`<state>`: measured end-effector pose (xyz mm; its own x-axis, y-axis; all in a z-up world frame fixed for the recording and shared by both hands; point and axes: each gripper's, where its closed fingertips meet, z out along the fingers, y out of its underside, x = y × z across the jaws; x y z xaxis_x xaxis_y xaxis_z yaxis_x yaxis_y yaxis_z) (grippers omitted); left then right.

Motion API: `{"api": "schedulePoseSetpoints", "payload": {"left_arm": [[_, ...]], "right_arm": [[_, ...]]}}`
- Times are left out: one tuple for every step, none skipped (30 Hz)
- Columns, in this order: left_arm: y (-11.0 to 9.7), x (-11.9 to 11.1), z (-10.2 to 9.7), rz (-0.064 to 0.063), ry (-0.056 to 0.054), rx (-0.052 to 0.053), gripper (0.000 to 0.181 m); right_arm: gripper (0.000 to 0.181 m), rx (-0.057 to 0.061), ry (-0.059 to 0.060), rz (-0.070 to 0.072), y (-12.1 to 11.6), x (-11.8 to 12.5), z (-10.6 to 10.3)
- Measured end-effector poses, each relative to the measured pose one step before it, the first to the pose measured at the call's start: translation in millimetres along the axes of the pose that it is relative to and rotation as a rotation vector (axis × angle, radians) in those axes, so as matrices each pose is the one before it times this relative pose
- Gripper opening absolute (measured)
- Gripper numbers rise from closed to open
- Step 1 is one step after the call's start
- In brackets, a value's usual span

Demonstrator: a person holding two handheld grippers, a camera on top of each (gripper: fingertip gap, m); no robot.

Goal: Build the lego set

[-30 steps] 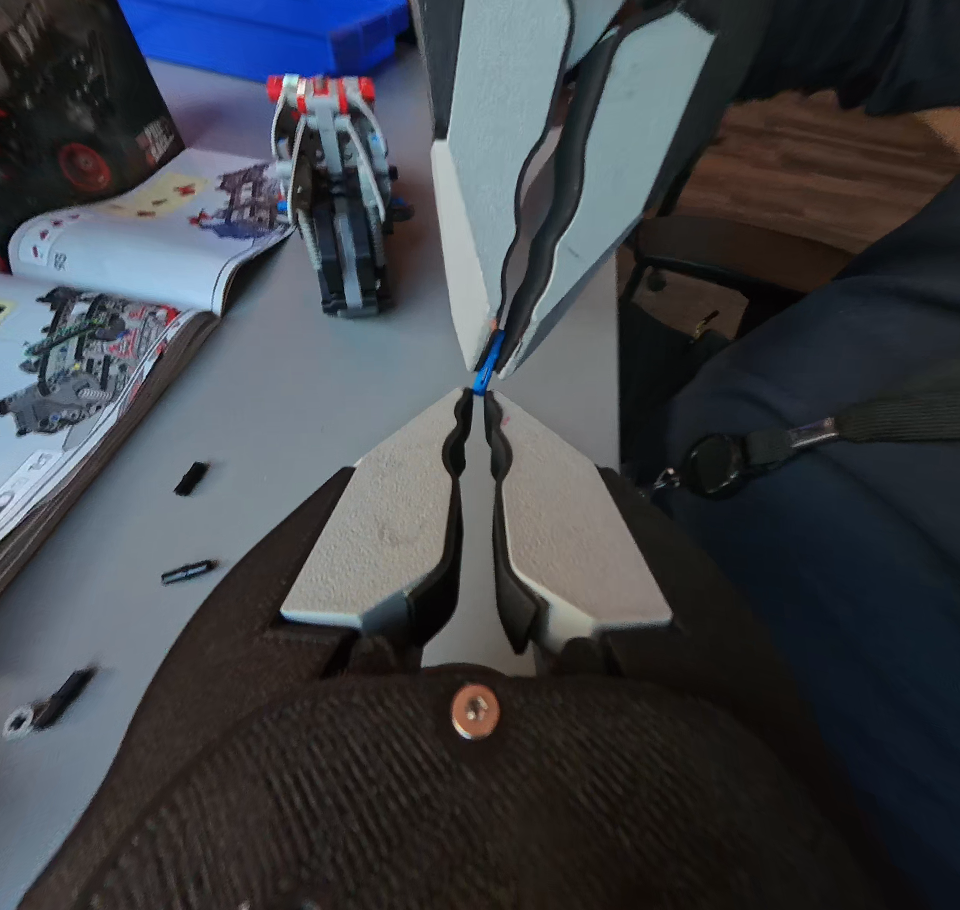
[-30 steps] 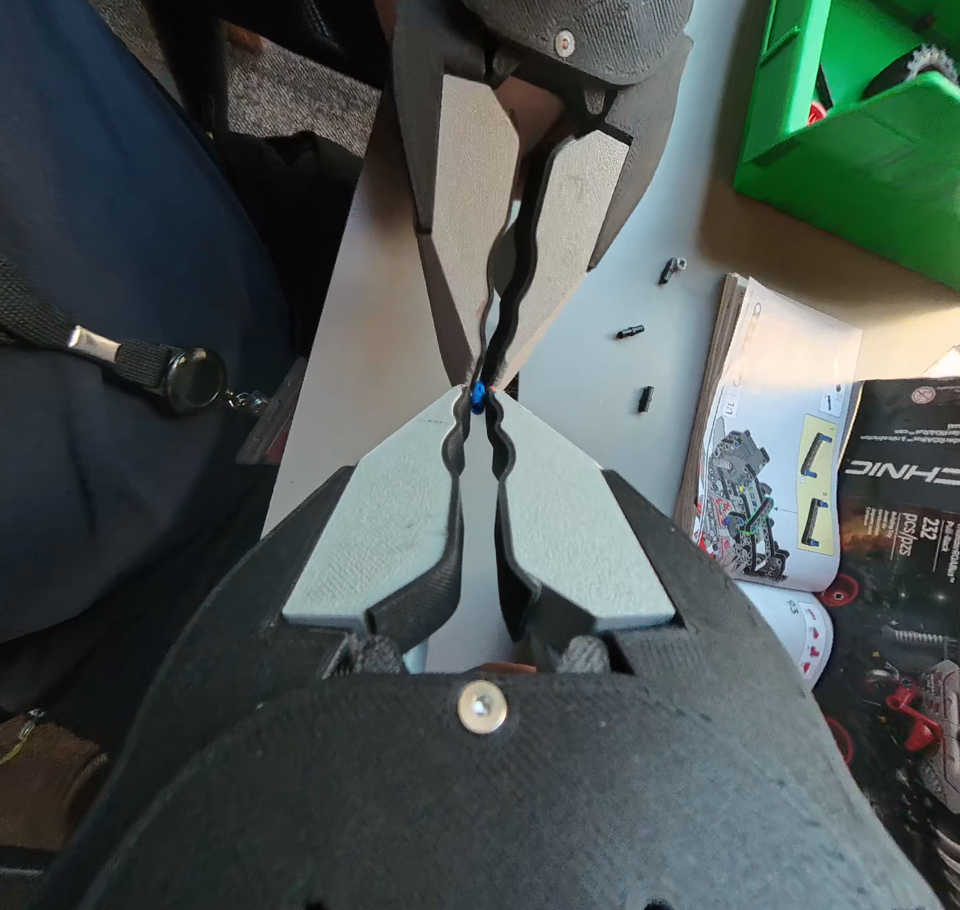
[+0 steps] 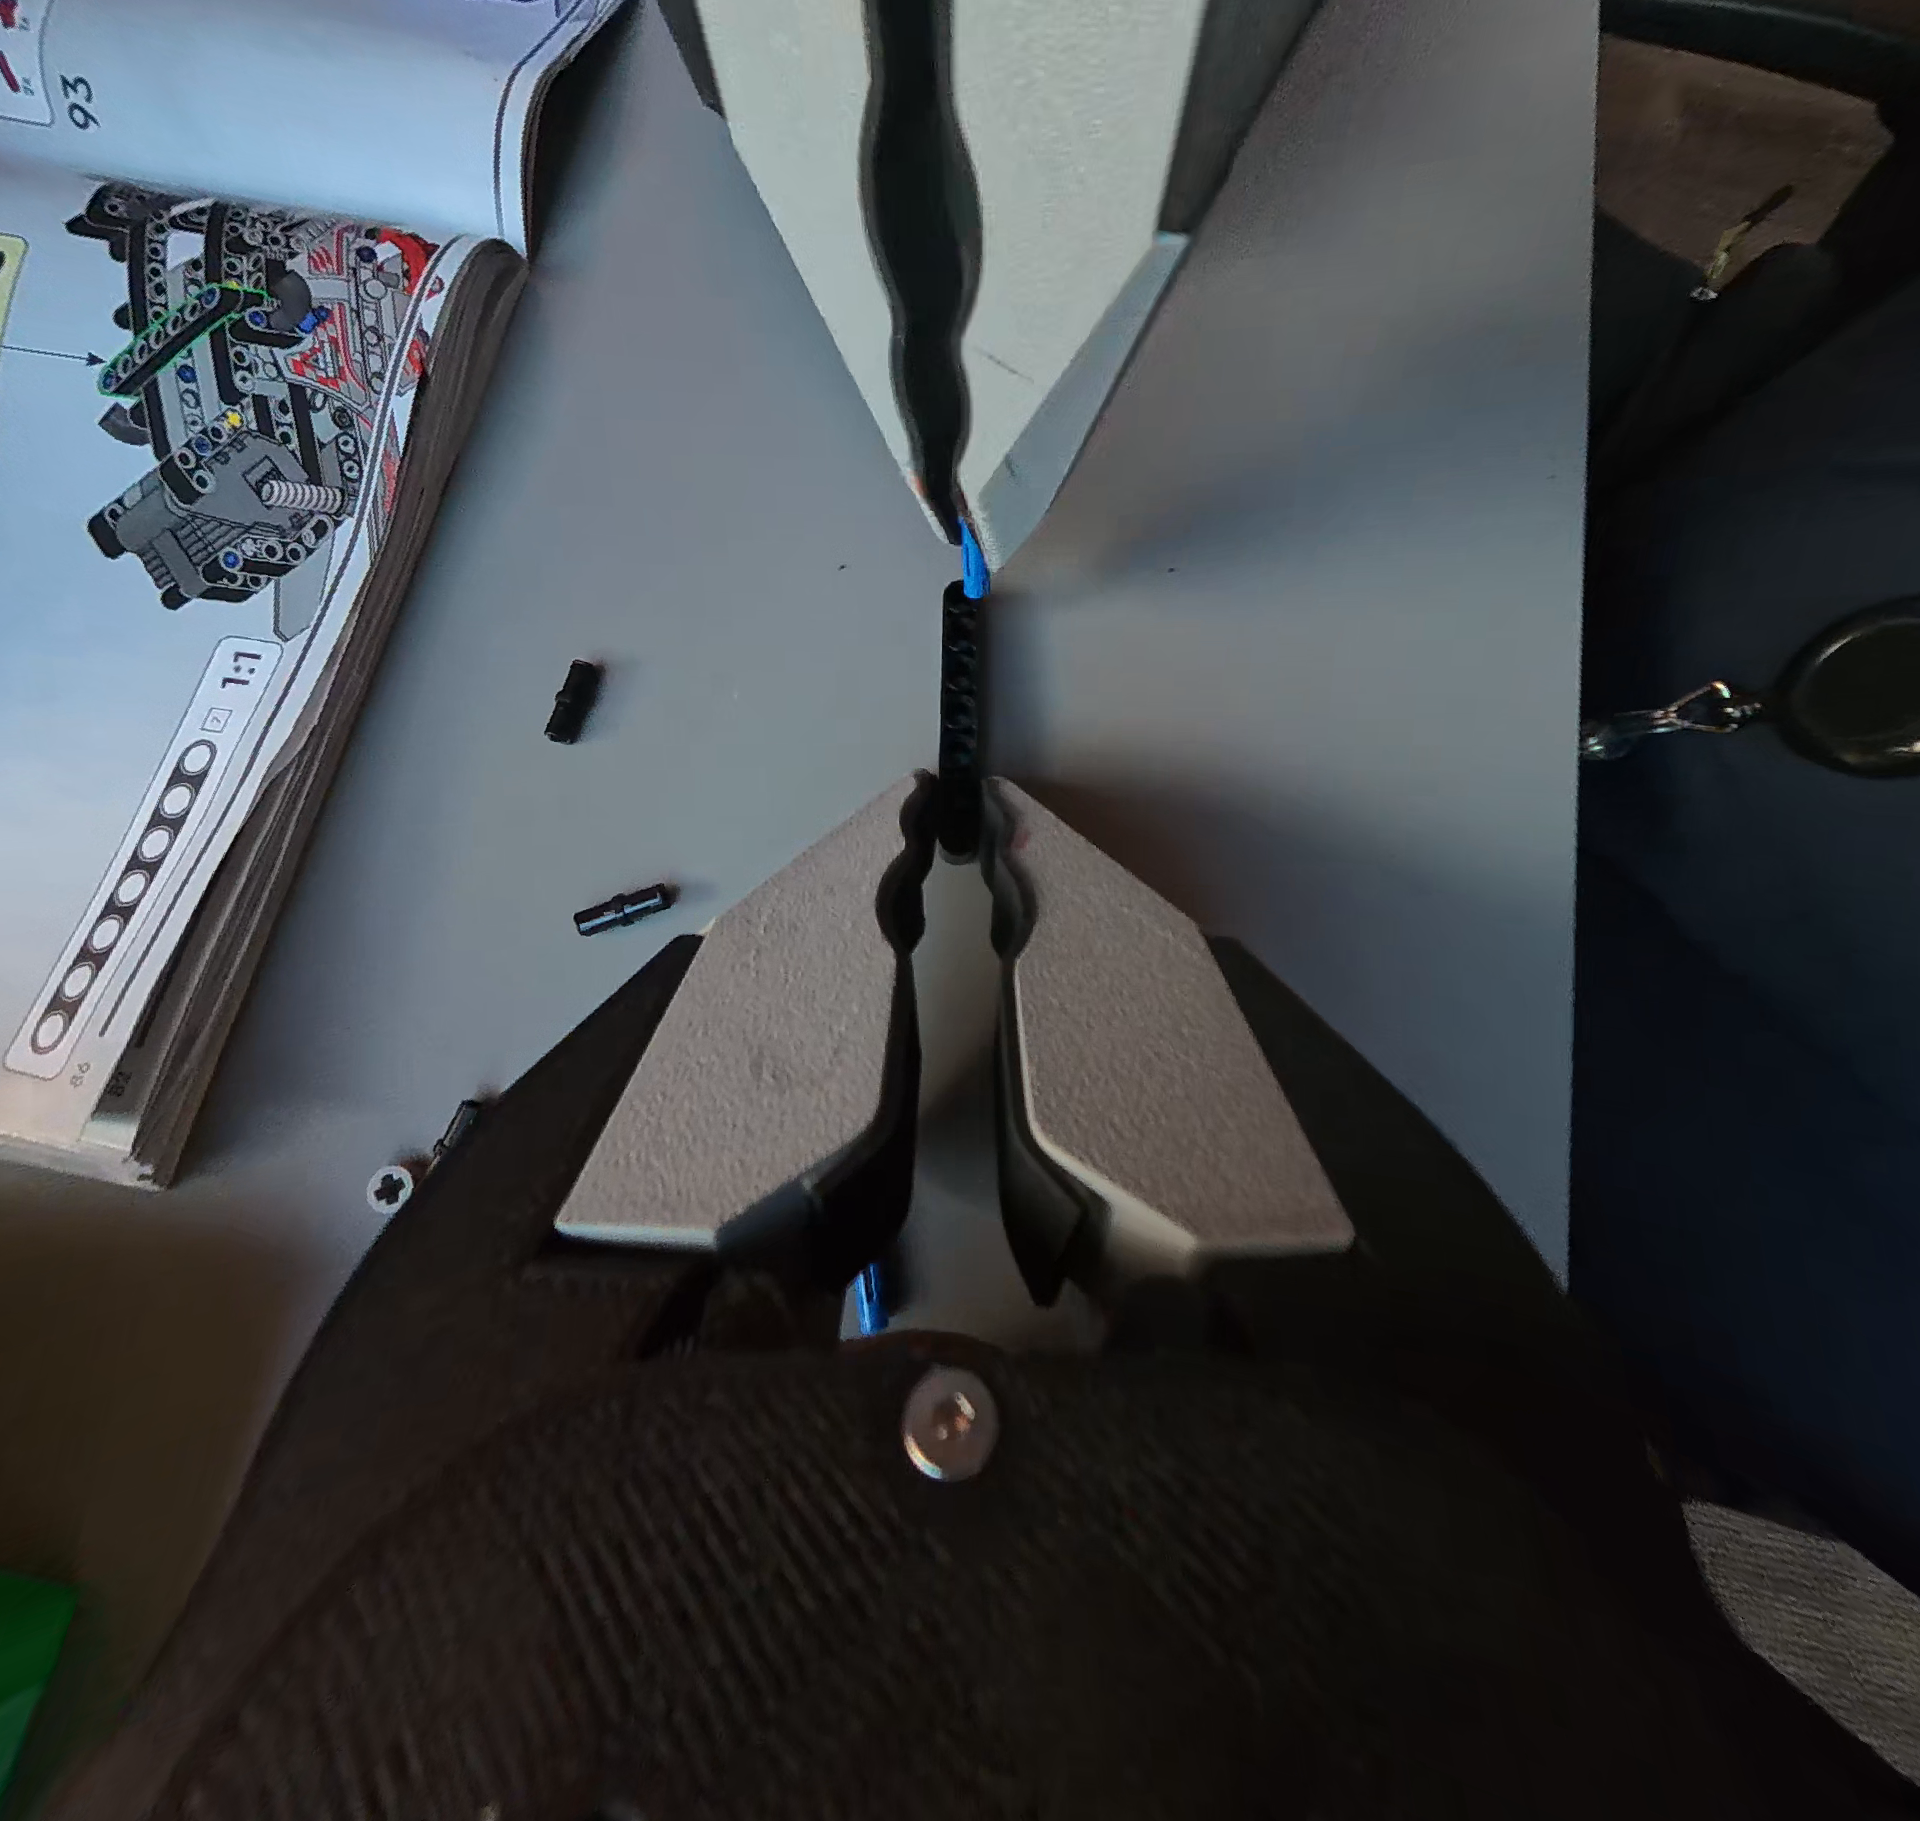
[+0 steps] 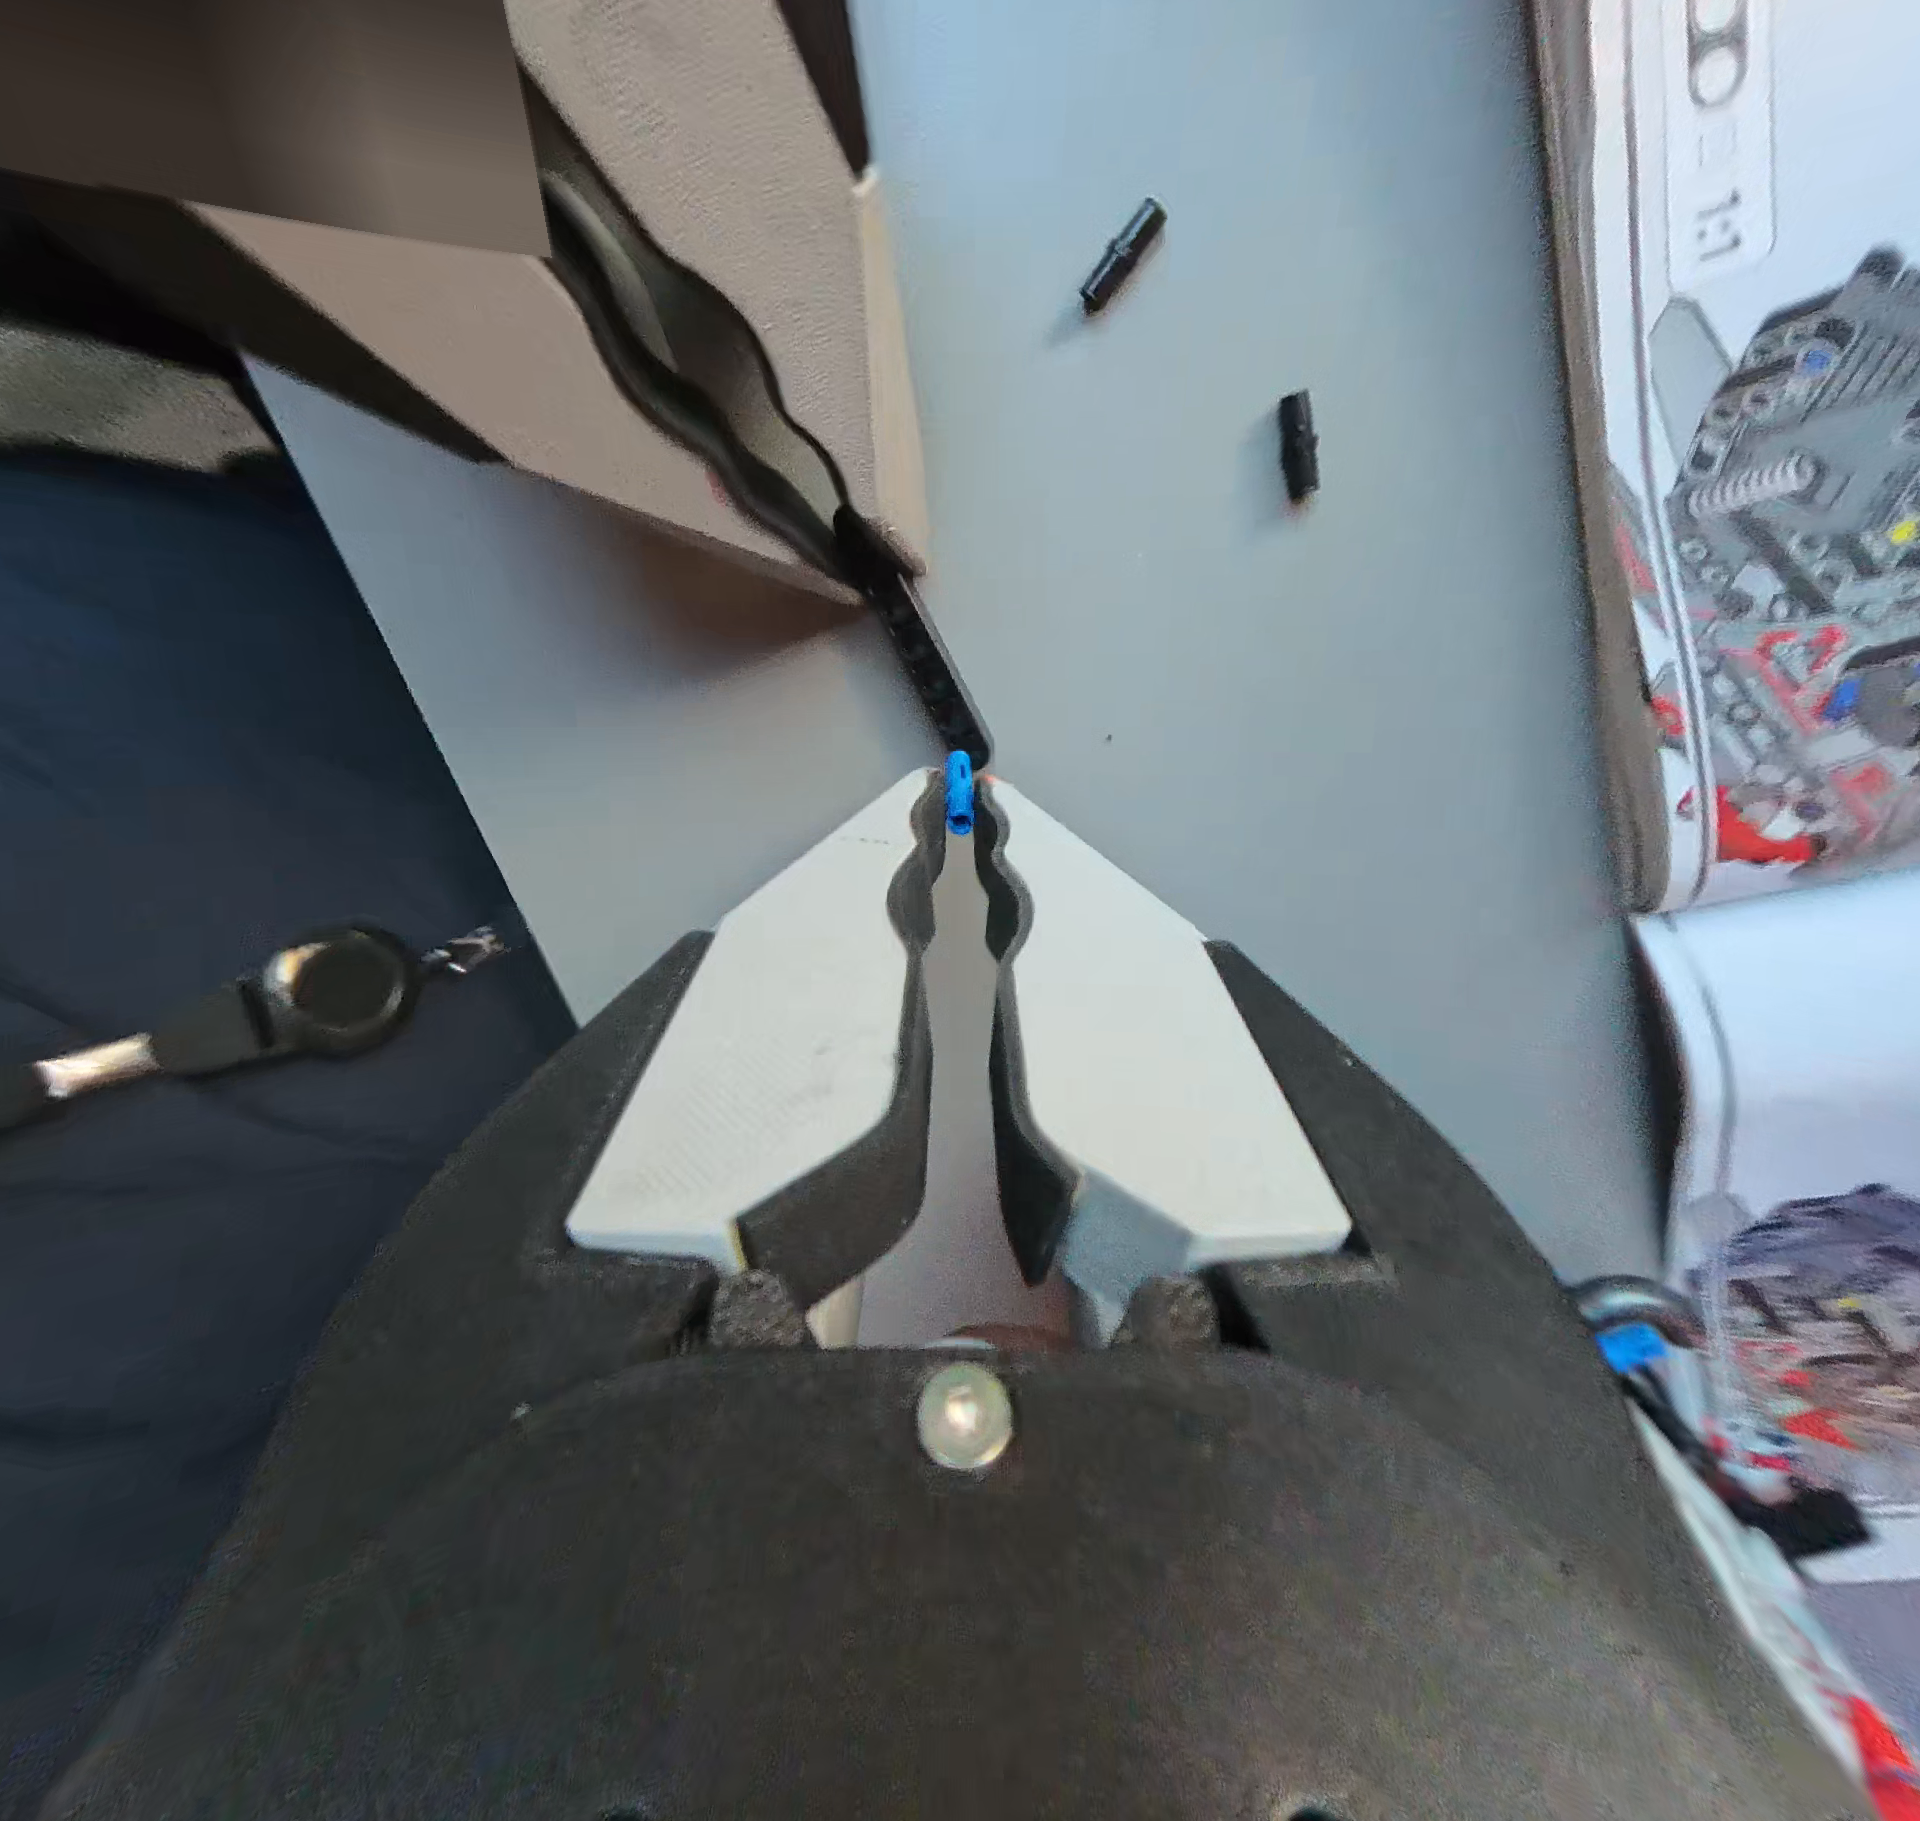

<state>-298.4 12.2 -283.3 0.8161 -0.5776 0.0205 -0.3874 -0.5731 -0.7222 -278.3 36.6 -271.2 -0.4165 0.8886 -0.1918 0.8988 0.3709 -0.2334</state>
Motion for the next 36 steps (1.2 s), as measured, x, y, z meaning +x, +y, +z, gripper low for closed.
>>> {"api": "schedulePoseSetpoints", "payload": {"left_arm": [[-0.07, -0.32, 0.06, -0.0011, -0.0024, 0.0001, 0.005], [0.01, -0.68, -0.04, -0.0055, -0.0009, 0.0001, 0.005], [0.02, -0.81, 0.08, -0.0062, -0.0017, 0.0001, 0.005], [0.01, -0.3, -0.02, -0.0018, -0.0015, 0.0001, 0.005], [-0.05, -0.36, 0.06, 0.0011, -0.0042, 0.0, 0.005], [-0.03, -0.2, 0.05, -0.0005, -0.0038, -0.0002, 0.005], [-0.09, -0.04, 0.09, -0.0027, -0.0028, 0.0001, 0.005], [-0.16, -0.26, 0.16, -0.0032, -0.0032, 0.0001, 0.005], [-0.15, -0.22, 0.16, -0.0027, -0.0027, 0.0, 0.005], [-0.17, -0.19, 0.18, -0.0022, -0.0013, 0.0, 0.005], [-0.01, -0.02, 0.01, -0.0002, -0.0002, 0.0001, 0.005], [0.07, -0.11, -0.06, -0.0001, -0.0013, -0.0001, 0.005], [-0.01, -0.06, 0.02, 0.0006, -0.0017, 0.0, 0.005], [0.0, 0.0, 0.01, 0.0007, -0.0012, -0.0001, 0.005], [-0.01, -0.02, 0.02, 0.001, -0.0012, 0.0, 0.005], [-0.02, -0.01, 0.03, -0.0006, -0.001, -0.0001, 0.005], [-0.08, 0.02, 0.08, -0.0003, -0.0012, 0.0, 0.005], [-0.1, 0.02, 0.12, 0.0001, -0.0016, 0.0, 0.005], [-0.16, 0.09, 0.18, -0.0013, -0.0014, 0.0, 0.005], [-0.1, 0.01, 0.1, -0.0019, -0.0011, 0.0001, 0.005], [-0.09, 0.07, 0.25, -0.0005, -0.0011, 0.0, 0.005], [-0.06, 0.0, 0.06, 0.0013, -0.0015, 0.0, 0.005], [0.03, 0.04, -0.01, 0.0016, -0.0015, -0.0002, 0.005], [-0.04, -0.07, 0.05, 0.0018, -0.0017, -0.0001, 0.005], [0.04, 0.01, -0.04, 0.0009, -0.0015, 0.0, 0.005], [-0.07, 0.02, 0.09, -0.0017, -0.0009, -0.0002, 0.005], [-0.02, 0.0, 0.03, 0.0022, -0.002, -0.0001, 0.005], [0.04, 0.06, -0.03, 0.0021, -0.0021, -0.0001, 0.005], [0.0, -0.1, 0.02, 0.0001, -0.0012, -0.0003, 0.005], [0.02, 0.05, 0.0, 0.0006, -0.0009, -0.0002, 0.005], [0.06, 0.04, 0.09, 0.0003, -0.0002, -0.0002, 0.005], [-0.02, -0.01, 0.02, -0.0008, 0.0005, 0.0, 0.005], [0.03, 0.01, -0.03, 0.0006, -0.0006, -0.0001, 0.005], [0.0, -0.04, 0.0, 0.0, -0.0003, 0.0, 0.005], [0.0, 0.02, 0.0, 0.0, 0.0001, 0.0, 0.005], [-0.01, -0.04, 0.0, 0.0003, -0.0001, 0.0, 0.005]], "right_arm": [[0.003, -0.0029, -0.0165, 0.0361, 0.3, 0.2, 0.42], [0.003, -0.0107, -0.0027, 0.0245, 0.55, 1.3, 0.47], [0.003, -0.0117, 0.0017, 0.0184, 0.2, 1.81, 0.38], [0.003, -0.0086, -0.0073, 0.0179, -0.46, 0.37, -0.18], [0.003, -0.0079, 0.0028, 0.0108, -0.71, 1.48, -0.67], [0.003, -0.008, 0.011, 0.0024, -0.69, 1.73, -0.87], [0.003, -0.0024, 0.0061, -0.0017, -1.56, 0.04, -1.3], [0.002, -0.0023, -0.0054, 0.0007, -1.69, -2.14, -0.98], [0.003, -0.0072, -0.0001, 0.0008, -0.82, -1.47, -0.19], [0.003, -0.0077, 0.0147, -0.0029, -0.53, 1.05, 0.28], [0.002, -0.0053, 0.0147, -0.003, -0.23, 1.39, 0.46], [0.003, -0.0087, 0.001, 0.0001, 0.78, -0.23, 0.85], [0.003, -0.0068, 0.0044, 0.0011, 1.18, 0.03, 0.82], [0.002, -0.005, 0.0184, -0.0024, 1.23, 1.95, 0.63], [0.002, -0.0004, 0.0164, -0.0011, 0.44, 1.57, 0.35], [0.002, 0.0054, 0.001, 0.0043, -0.74, -0.04, -0.05], [0.002, 0.0014, 0.0024, 0.0066, -0.4, 0.56, 0.02], [0.002, -0.0015, 0.0065, 0.0037, -0.2, 1.31, -0.06], [0.002, -0.0032, -0.0031, 0.0015, -0.05, -0.46, -0.07], [0.002, -0.0004, -0.0075, 0.0015, -0.39, -1.55, -0.02], [0.002, -0.0016, -0.0008, -0.0003, -0.11, -0.87, 0.26], [0.002, -0.0039, 0.0048, -0.0007, 0.48, -0.04, 0.67], [0.002, 0.0025, 0.0028, 0.0013, -0.42, 0.1, 0.11], [0.002, 0.0, 0.0021, 0.001, -0.13, 0.15, 0.03], [0.002, 0.0016, -0.0003, 0.0037, -0.18, 0.19, -0.07], [0.002, 0.0017, 0.0016, 0.0014, -0.06, 0.06, 0.01], [0.003, 0.0032, 0.0052, -0.0031, -0.27, 0.21, 0.0], [0.002, 0.0036, 0.0062, -0.0058, -0.32, -0.09, 0.02], [0.002, 0.0022, 0.0084, -0.0104, -0.31, -0.03, 0.01], [0.002, -0.0011, 0.0112, -0.0143, 0.11, 0.24, -0.09], [0.002, 0.0005, 0.0133, -0.0115, -0.07, -0.02, -0.08], [0.002, 0.0035, 0.0155, -0.0143, -0.12, -0.11, -0.11], [0.002, 0.0073, 0.0103, -0.0067, 0.04, 0.05, -0.1], [0.002, 0.0123, 0.0039, 0.0015, 0.04, 0.01, -0.08], [0.003, 0.013, 0.0018, 0.0007, 0.05, 0.13, -0.2], [0.002, 0.012, 0.0039, -0.0014, -0.22, 0.01, -0.09]]}}
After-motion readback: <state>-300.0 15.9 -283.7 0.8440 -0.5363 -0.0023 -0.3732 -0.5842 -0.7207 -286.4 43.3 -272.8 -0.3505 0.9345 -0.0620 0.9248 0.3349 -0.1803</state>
